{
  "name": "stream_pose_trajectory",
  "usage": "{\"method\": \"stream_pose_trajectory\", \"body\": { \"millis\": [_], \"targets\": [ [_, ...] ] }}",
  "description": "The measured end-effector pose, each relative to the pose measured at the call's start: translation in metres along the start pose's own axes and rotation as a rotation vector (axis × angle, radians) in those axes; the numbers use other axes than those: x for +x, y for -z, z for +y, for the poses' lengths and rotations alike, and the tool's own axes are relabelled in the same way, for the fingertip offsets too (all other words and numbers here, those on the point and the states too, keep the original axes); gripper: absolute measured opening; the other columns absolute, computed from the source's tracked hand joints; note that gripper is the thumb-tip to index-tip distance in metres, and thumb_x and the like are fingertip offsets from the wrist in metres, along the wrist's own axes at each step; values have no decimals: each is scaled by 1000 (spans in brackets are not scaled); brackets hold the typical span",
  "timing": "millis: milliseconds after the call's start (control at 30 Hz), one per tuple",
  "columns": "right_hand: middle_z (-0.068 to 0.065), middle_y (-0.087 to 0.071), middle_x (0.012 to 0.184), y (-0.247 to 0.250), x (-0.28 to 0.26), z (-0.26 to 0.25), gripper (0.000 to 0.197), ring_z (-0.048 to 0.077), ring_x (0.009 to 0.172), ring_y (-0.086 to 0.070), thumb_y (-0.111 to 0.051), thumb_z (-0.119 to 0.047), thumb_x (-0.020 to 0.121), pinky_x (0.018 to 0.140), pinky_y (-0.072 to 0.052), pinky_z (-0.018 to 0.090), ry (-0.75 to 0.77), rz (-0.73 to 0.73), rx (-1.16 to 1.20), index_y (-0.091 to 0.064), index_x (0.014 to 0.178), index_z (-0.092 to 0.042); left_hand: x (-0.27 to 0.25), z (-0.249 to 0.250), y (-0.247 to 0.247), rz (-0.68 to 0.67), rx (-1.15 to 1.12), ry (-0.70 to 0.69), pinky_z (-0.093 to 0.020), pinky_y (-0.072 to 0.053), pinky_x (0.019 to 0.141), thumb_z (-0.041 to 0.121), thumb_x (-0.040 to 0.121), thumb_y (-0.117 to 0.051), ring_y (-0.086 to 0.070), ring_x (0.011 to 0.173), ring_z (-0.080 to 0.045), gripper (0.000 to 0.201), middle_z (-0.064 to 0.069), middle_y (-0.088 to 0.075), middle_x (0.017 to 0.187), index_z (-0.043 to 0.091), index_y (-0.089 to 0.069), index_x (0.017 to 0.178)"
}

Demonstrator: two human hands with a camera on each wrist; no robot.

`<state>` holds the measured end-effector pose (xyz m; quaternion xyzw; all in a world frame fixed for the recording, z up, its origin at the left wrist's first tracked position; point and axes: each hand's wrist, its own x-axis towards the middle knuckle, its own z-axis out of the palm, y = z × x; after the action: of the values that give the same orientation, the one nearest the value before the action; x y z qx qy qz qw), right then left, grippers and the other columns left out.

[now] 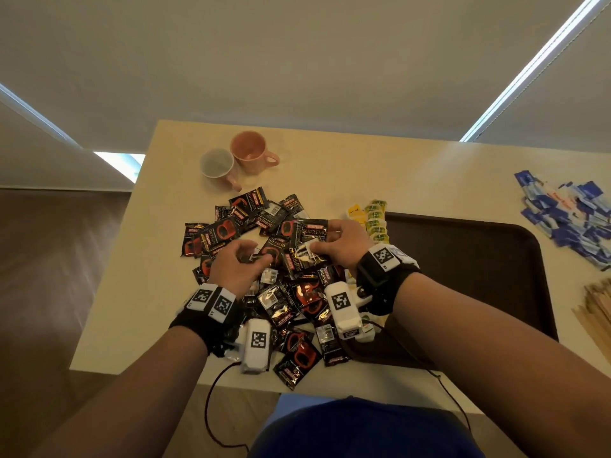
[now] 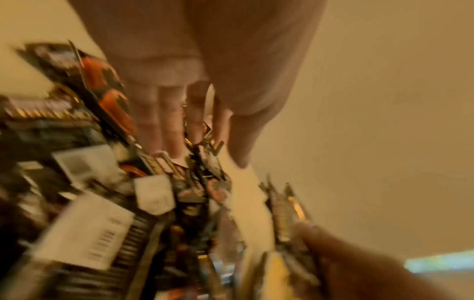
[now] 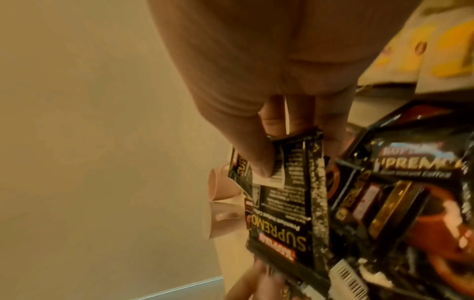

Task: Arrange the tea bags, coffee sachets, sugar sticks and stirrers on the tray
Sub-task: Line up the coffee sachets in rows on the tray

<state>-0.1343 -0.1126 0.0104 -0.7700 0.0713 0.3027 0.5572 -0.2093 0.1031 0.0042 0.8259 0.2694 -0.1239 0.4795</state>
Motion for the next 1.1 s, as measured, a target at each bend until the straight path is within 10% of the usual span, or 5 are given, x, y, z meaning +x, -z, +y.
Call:
{"method": "stream_pose_trajectory", "body": {
  "millis": [167,300,567,800,1100],
  "targets": [
    [-10,-50,62,15,0,17,40,9,58,-49,-81,-22,79,69,-50,33,-16,53,-152,-67,114,-6,2,-16,-16,-267,760,5,-47,-39,113,53,51,-94,-33,141,-30,131,-7,-30,154,22,-18,154],
    [-5,-55,65,20,-6,19,31,14,64,-55,-79,-18,81,74,-56,41,-8,34,-183,-69,109,-9,11,-15,-31,-274,969,-66,-48,-36,113,61,52,-90,-25,143,-34,144,-10,-20,156,23,0,157],
    [-9,-51,58,24,-11,23,27,10,56,-48,-79,-15,81,71,-55,39,6,40,-175,-70,106,-9,27,-5,-30,-214,658,-23,-44,-50,98,33,58,-96,-53,120,-27,93,-6,-54,131,26,-41,132],
    [-13,-46,55,28,-14,21,27,1,47,-43,-78,-13,83,61,-45,26,7,28,-171,-69,108,-9,25,0,-30,-223,474,46,-43,-50,101,23,68,-92,-57,121,-30,101,-7,-60,131,20,-33,150],
    [-14,-45,52,30,-18,23,17,-2,40,-42,-78,-13,82,47,-34,11,16,34,-207,-62,84,-20,31,5,-38,-198,401,55,-26,-46,72,25,82,-82,-60,89,-17,49,-7,-68,113,12,-59,124]
  ]
}}
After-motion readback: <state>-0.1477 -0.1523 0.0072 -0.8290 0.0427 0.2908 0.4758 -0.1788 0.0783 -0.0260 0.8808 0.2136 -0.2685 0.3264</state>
